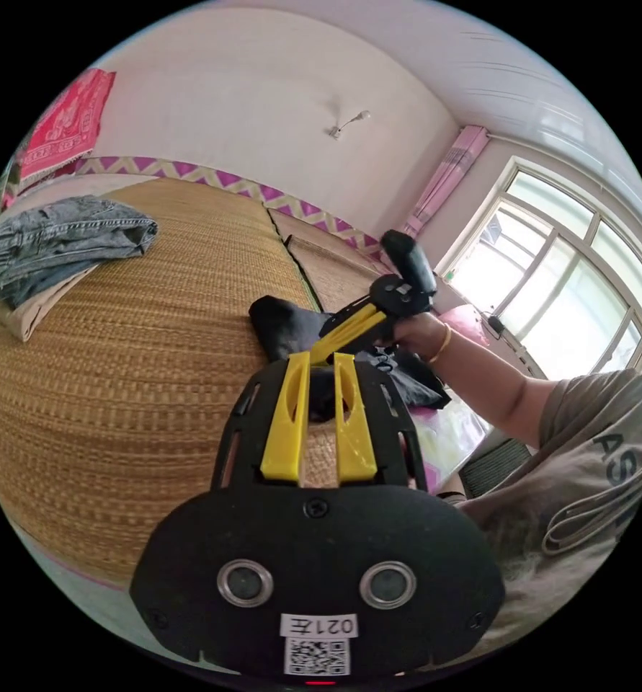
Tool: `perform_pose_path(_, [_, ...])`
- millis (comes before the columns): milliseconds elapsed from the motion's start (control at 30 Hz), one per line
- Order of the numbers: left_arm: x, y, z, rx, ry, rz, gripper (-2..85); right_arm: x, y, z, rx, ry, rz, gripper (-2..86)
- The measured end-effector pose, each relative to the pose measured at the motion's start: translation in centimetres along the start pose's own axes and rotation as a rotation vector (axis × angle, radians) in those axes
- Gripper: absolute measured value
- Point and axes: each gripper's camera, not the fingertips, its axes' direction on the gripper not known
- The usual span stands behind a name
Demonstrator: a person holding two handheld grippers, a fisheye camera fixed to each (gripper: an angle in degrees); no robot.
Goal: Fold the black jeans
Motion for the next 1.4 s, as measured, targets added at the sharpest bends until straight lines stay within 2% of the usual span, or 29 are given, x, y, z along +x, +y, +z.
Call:
perform_pose_path(133, [1.8,-2.5,3.0,0.021,0.003,0.052,2.9,-5.9,2.4,-2.6,0.126,-0.016,-0.089,-0.9])
perform_pose_path(200, [1.4,-3.2,6.3,-0.040,-0.030,0.044,0.9,-8.9,3.2,2.3,-0.039,0.123,-0.095,-0.9])
perform_pose_path(233, [0.2,-3.5,9.6,-0.189,-0.108,-0.033,-0.1,-9.4,3.6,4.0,-0.068,0.149,-0.088,-0.9])
perform_pose_path(267, [-1.1,-4.1,11.5,-0.291,-0.127,-0.114,-0.5,-10.2,5.1,4.5,0.028,0.174,-0.040,-0.9])
perform_pose_path(367, [-1.0,-5.2,11.3,-0.306,-0.132,-0.088,-0.8,-11.6,8.6,2.6,0.104,0.140,0.076,-0.8])
perform_pose_path(433, [-0.6,-5.8,11.4,-0.303,-0.124,-0.085,-0.9,-13.1,11.9,1.5,0.214,0.260,0.159,-0.8])
perform_pose_path(500, [-0.3,-6.6,10.8,-0.234,-0.079,-0.094,-0.9,-13.6,15.5,4.2,0.143,0.414,0.295,-0.8])
perform_pose_path(533, [0.3,-7.4,10.1,-0.156,-0.035,-0.083,-0.9,-13.6,16.1,5.7,0.097,0.388,0.302,-0.8])
perform_pose_path(567, [1.0,-8.5,9.8,-0.085,-0.017,-0.054,-0.9,-14.7,17.5,6.5,0.160,0.410,0.314,-0.8])
perform_pose_path(600, [1.4,-9.1,9.8,-0.060,-0.027,-0.034,-0.9,-15.8,18.2,6.7,0.124,0.420,0.315,-0.8])
perform_pose_path(633, [1.8,-10.3,11.1,-0.063,-0.115,-0.002,-0.9,-16.1,18.5,6.7,0.096,0.421,0.328,-0.8])
perform_pose_path(667, [0.7,-11.4,14.3,-0.190,-0.246,-0.042,-0.9,-16.9,19.4,6.1,0.089,0.435,0.359,-0.8])
perform_pose_path(700, [-0.4,-11.7,16.6,-0.293,-0.259,-0.063,-0.9,-18.1,21.3,4.7,0.174,0.473,0.404,-0.7])
perform_pose_path(767, [-2.8,-12.5,18.0,-0.339,-0.156,-0.157,-0.9,-19.5,25.4,2.5,0.310,0.521,0.512,-0.6])
perform_pose_path(833, [-2.5,-13.7,17.7,-0.365,-0.157,-0.159,-0.9,-20.4,30.6,0.7,0.378,0.583,0.653,-0.5])
perform_pose_path(933, [0.4,-14.4,15.3,-0.210,-0.113,-0.079,-0.9,-21.5,40.5,-0.9,0.440,0.639,0.883,0.5])
perform_pose_path(1000, [1.9,-14.1,15.6,-0.199,-0.050,-0.057,-0.9,-21.5,46.4,-0.8,0.529,0.497,0.966,2.3])
perform_pose_path(1067, [3.8,-13.4,17.3,-0.234,-0.007,-0.043,-0.9,-20.6,47.9,0.4,0.587,0.347,0.958,5.3])
perform_pose_path(1233, [6.8,-11.9,18.3,-0.243,-0.002,-0.019,-0.9,-14.3,45.2,5.8,0.588,-0.021,0.944,11.4])
perform_pose_path(1333, [7.3,-11.2,17.6,-0.255,-0.007,-0.022,-0.9,-10.4,45.6,8.9,0.596,-0.160,1.071,12.0])
perform_pose_path(1400, [7.2,-10.7,16.7,-0.256,-0.014,-0.030,-0.9,-8.5,47.8,10.9,0.675,-0.260,1.176,10.7])
